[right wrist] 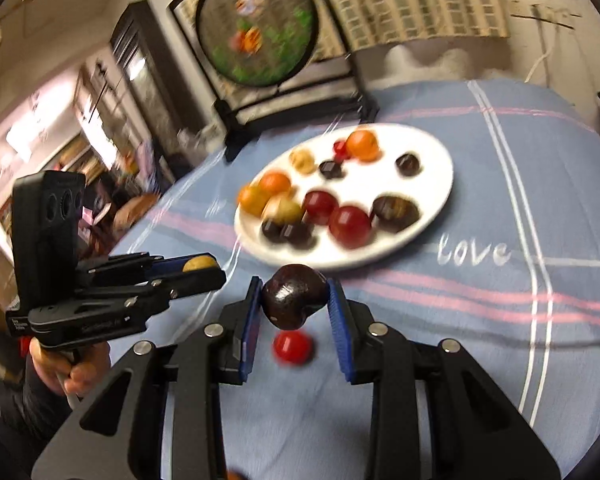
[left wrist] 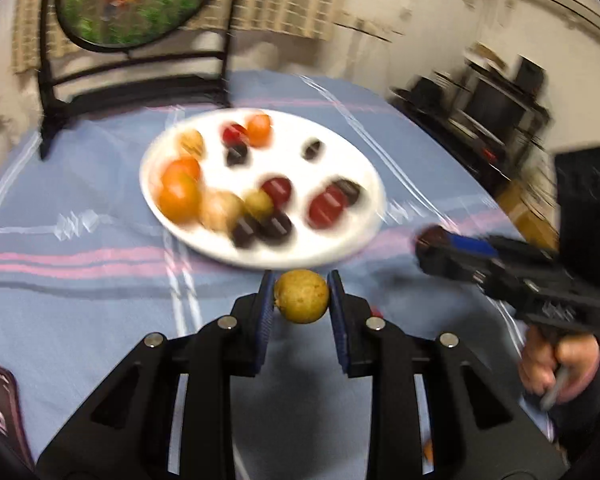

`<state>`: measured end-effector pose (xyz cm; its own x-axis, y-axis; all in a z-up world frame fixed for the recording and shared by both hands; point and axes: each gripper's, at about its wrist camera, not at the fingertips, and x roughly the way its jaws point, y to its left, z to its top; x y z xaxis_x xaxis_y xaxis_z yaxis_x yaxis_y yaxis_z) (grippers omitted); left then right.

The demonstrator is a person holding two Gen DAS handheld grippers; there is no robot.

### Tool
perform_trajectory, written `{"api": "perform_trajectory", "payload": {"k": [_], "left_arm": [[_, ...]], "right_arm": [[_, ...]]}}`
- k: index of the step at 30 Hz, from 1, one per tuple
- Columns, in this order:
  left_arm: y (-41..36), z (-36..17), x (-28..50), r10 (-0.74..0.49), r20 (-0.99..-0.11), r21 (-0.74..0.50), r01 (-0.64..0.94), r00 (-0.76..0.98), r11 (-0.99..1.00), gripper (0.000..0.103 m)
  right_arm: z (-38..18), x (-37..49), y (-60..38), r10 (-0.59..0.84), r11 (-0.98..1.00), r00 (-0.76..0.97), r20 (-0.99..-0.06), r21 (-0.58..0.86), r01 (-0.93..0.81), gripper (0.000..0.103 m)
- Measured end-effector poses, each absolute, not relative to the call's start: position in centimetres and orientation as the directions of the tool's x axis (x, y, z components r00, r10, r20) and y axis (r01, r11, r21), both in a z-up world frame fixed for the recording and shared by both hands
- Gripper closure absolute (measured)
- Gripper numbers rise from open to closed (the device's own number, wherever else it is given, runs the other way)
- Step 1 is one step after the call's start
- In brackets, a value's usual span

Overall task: Organize fruits
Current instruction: 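Release the yellow fruit and dark plum onto the plate, then grasp an orange with the left tool while the right tool grasps a red cherry tomato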

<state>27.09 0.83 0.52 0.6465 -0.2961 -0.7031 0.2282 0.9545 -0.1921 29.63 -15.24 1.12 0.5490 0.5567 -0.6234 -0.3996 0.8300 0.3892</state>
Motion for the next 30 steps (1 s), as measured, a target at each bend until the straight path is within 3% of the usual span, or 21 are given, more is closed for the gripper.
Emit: {"api": "perform_trajectory", "payload": {"k": [11,12,13,14,16,21,30], "left_arm": [[1.0,0.2,36.2,-0.151,-0.730,-0.153,0.057,0.666,0.987,0.076],[0.9,0.1,36.5,-0.150,-0.736,-0.156,0.050,0.660,0.986,0.075],[0.9,0.1,36.5,-0.141,-0.738,-0.152,0.041,0.660,0.987,0.064],[1.0,0.2,36.4,-0.126,-0.734,-0.142,0.030,0.668,0.989,0.042],[1.0,0.7,35.6,-0.111,-0.714,-0.127,0.029,0.691,0.992,0.026],[1.9,1.6,33.7,-0.113,-0.714,-0.152,0.005,0.691,0.988,0.019],[4.9,0.6,28.8,-0.006,-0.722,-0.117,-0.114,0.691,0.987,0.014]], "right_arm": [[-0.2,37.4,-13.9,0.466,0.885,0.623,-0.628,0.336,-0.323,0.069],[-0.4,37.7,-13.6,0.455,0.891,0.621,-0.638,0.326,-0.318,0.064],[-0.4,37.8,-13.6,0.447,0.895,0.621,-0.644,0.319,-0.313,0.059],[-0.4,37.8,-13.5,0.440,0.898,0.620,-0.650,0.313,-0.310,0.058],[0.0,37.2,-13.6,0.437,0.899,0.614,-0.657,0.301,-0.318,0.056],[1.0,33.5,-12.8,0.501,0.856,0.539,-0.677,0.296,-0.424,0.056],[-3.0,27.1,-9.0,0.386,0.819,0.443,-0.809,0.080,-0.569,0.055]]}}
